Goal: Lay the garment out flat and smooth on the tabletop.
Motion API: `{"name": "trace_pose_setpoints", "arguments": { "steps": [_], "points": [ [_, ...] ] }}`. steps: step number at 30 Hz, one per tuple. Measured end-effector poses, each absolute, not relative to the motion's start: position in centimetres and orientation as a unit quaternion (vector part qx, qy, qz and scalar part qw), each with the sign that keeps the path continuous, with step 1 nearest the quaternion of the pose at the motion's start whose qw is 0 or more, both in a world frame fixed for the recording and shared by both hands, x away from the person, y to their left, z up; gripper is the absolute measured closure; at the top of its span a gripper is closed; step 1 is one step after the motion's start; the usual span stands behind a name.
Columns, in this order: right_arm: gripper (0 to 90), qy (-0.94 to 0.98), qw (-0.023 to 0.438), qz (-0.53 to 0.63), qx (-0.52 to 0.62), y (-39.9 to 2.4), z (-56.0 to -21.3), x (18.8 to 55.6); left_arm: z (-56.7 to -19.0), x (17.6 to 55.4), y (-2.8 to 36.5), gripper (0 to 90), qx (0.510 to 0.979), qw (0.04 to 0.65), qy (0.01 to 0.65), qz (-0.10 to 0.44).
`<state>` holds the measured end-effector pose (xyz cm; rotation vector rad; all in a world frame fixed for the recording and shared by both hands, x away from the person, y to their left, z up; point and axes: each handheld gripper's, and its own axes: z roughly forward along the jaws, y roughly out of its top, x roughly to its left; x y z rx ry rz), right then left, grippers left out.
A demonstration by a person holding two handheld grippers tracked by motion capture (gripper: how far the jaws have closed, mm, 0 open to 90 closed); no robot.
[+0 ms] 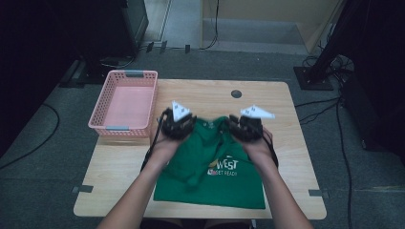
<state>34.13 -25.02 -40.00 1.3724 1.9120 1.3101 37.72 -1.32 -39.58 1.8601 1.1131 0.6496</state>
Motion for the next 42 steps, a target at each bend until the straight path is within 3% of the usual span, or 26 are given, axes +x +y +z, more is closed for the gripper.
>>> {"name": "trace_pose_setpoints", "arguments": {
  "steps": [1, 2, 4, 6, 11, 20, 33, 36, 39, 42],
  "points": [
    [54.2, 0.673, 0.223, 0.477, 0.519, -25.2, -39.7, 35.5, -39.5, 39.1, -1.1, 52.2, 0.733, 0.412, 0.475, 0.261],
    [52.4, 0.657, 0.219, 0.479, 0.539, -25.6, -39.5, 36.5, -39.4, 40.1, -0.6, 43.8, 0.72, 0.412, 0.501, 0.246],
    [44.6, 0.642, 0.213, 0.49, 0.551, -26.3, -39.1, 37.3, -39.3, 40.8, 0.4, 38.4, 0.702, 0.438, 0.514, 0.227],
    [43.2, 0.636, 0.212, 0.497, 0.551, -27.0, -38.9, 37.2, -39.4, 40.6, 0.9, 34.6, 0.709, 0.436, 0.502, 0.233],
    [42.5, 0.649, 0.223, 0.483, 0.544, -28.0, -40.1, 36.1, -41.4, 39.6, 1.3, 33.4, 0.733, 0.425, 0.485, 0.219],
    [41.6, 0.677, 0.197, 0.444, 0.553, -27.1, -44.6, 34.3, -45.4, 36.4, 0.4, 31.7, 0.787, 0.378, 0.447, 0.195],
    [42.7, 0.689, 0.118, 0.427, 0.574, -25.9, -48.9, 31.4, -49.6, 33.0, 2.9, 31.6, 0.793, 0.355, 0.464, 0.171],
    [52.1, 0.694, 0.114, 0.418, 0.576, -25.2, -49.3, 30.9, -50.3, 32.4, 3.4, 31.1, 0.794, 0.353, 0.465, 0.169],
    [74.3, 0.699, 0.143, 0.395, 0.578, -24.9, -49.6, 30.6, -50.7, 32.2, 3.8, 31.0, 0.795, 0.348, 0.467, 0.17],
    [88.6, 0.697, 0.152, 0.391, 0.581, -25.5, -49.6, 30.7, -50.7, 32.3, 4.2, 31.0, 0.795, 0.346, 0.468, 0.167]
  ]
}}
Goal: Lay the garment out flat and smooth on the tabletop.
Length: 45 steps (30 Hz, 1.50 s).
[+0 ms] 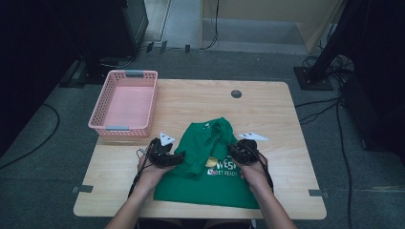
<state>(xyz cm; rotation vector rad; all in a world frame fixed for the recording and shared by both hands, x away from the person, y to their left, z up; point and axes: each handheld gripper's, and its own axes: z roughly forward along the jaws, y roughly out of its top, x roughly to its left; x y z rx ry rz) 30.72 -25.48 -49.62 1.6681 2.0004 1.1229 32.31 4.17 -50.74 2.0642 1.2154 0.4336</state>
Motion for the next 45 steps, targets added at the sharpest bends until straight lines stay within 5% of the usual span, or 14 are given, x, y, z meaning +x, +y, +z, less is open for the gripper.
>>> {"name": "trace_pose_setpoints", "arguments": {
  "steps": [16, 20, 31, 45],
  "points": [
    [89.3, 0.695, 0.252, 0.343, 0.579, -33.5, -45.1, 34.4, -50.4, 32.8, 5.1, 31.0, 0.788, 0.349, 0.476, 0.173],
    [74.9, 0.676, 0.3, 0.309, 0.598, -35.1, -44.6, 35.8, -50.4, 32.7, 5.2, 31.0, 0.79, 0.347, 0.476, 0.172],
    [40.5, 0.679, 0.262, 0.371, 0.577, -31.6, -46.5, 31.6, -50.1, 32.1, 5.9, 38.8, 0.793, 0.359, 0.468, 0.151],
    [20.8, 0.695, 0.236, 0.365, 0.572, -26.9, -51.5, 25.5, -50.8, 31.2, 7.7, 39.2, 0.796, 0.348, 0.477, 0.134]
  ]
}}
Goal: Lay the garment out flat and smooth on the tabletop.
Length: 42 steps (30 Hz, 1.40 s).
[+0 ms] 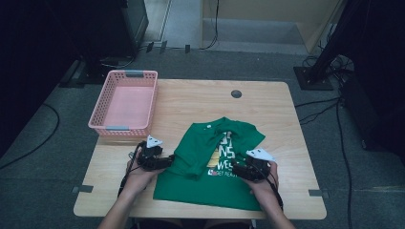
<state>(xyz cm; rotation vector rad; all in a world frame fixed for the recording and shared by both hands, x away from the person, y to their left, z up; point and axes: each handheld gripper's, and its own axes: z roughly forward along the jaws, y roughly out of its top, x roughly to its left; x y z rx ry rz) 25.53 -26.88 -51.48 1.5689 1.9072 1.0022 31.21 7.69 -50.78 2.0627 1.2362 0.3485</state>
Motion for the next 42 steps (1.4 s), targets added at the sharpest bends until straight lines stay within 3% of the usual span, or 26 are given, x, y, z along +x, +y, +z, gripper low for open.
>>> {"name": "trace_pose_setpoints", "arguments": {
  "steps": [5, 9, 15, 33, 39, 42],
  "points": [
    [17.8, 0.709, 0.245, 0.351, 0.56, -25.5, -52.6, 25.0, -51.2, 31.2, 7.3, 39.2, 0.797, 0.329, 0.474, 0.179],
    [9.7, 0.722, 0.234, 0.34, 0.556, -25.4, -52.7, 25.2, -51.3, 31.1, 7.2, 39.0, 0.794, 0.33, 0.474, 0.189],
    [7.6, 0.74, 0.234, 0.331, 0.537, -25.6, -52.8, 24.9, -51.4, 31.1, 7.4, 39.0, 0.791, 0.334, 0.476, 0.19],
    [7.6, 0.802, 0.192, 0.357, 0.439, -34.5, -52.8, 23.6, -51.5, 31.9, 8.1, 39.1, 0.777, 0.336, 0.492, 0.203],
    [8.3, 0.793, 0.189, 0.36, 0.454, -37.4, -52.8, 23.5, -51.1, 32.0, 7.9, 39.9, 0.768, 0.33, 0.508, 0.209],
    [8.2, 0.794, 0.193, 0.356, 0.454, -37.4, -52.8, 23.5, -49.6, 31.1, 7.7, 43.2, 0.75, 0.391, 0.505, 0.173]
  ]
}}
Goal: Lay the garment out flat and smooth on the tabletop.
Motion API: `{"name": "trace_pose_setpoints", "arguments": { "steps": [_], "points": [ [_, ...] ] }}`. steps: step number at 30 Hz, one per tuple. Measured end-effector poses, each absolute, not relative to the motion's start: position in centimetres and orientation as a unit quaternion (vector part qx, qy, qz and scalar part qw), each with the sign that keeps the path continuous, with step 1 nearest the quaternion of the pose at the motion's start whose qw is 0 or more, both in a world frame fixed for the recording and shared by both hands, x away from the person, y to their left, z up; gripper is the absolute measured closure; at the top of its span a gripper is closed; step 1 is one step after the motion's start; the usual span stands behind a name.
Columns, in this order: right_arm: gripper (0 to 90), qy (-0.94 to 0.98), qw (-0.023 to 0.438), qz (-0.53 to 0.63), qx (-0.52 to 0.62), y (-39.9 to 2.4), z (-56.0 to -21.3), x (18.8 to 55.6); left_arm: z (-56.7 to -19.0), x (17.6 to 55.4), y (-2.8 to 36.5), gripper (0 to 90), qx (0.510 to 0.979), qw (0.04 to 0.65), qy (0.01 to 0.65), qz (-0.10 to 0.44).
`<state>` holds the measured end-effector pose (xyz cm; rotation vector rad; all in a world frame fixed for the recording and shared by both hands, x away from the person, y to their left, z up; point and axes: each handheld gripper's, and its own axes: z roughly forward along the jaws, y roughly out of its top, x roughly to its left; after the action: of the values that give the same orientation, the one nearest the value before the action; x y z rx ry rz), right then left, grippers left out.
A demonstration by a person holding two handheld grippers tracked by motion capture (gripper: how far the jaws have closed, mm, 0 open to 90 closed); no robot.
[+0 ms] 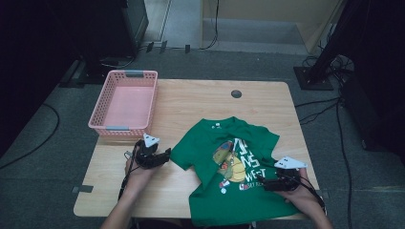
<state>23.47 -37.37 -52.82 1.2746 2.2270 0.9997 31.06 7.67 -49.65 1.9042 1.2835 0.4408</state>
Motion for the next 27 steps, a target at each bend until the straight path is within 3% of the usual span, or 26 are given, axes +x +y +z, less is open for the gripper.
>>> {"name": "trace_pose_setpoints", "arguments": {
  "steps": [3, 10, 18, 27],
  "points": [
    [8.2, 0.795, 0.194, 0.355, 0.452, -37.3, -52.8, 23.5, -48.5, 30.1, 5.6, 43.4, 0.767, 0.415, 0.47, 0.139],
    [8.2, 0.795, 0.195, 0.355, 0.452, -37.3, -52.8, 23.5, -50.2, 30.3, 1.6, 41.4, 0.809, 0.379, 0.436, 0.108],
    [8.2, 0.794, 0.196, 0.354, 0.454, -37.3, -52.8, 23.4, -51.2, 32.8, 2.1, 40.9, 0.807, 0.325, 0.458, 0.184],
    [8.3, 0.78, 0.205, 0.348, 0.478, -36.8, -52.8, 22.8, -51.1, 36.9, 1.8, 40.6, 0.786, 0.313, 0.49, 0.209]
  ]
}}
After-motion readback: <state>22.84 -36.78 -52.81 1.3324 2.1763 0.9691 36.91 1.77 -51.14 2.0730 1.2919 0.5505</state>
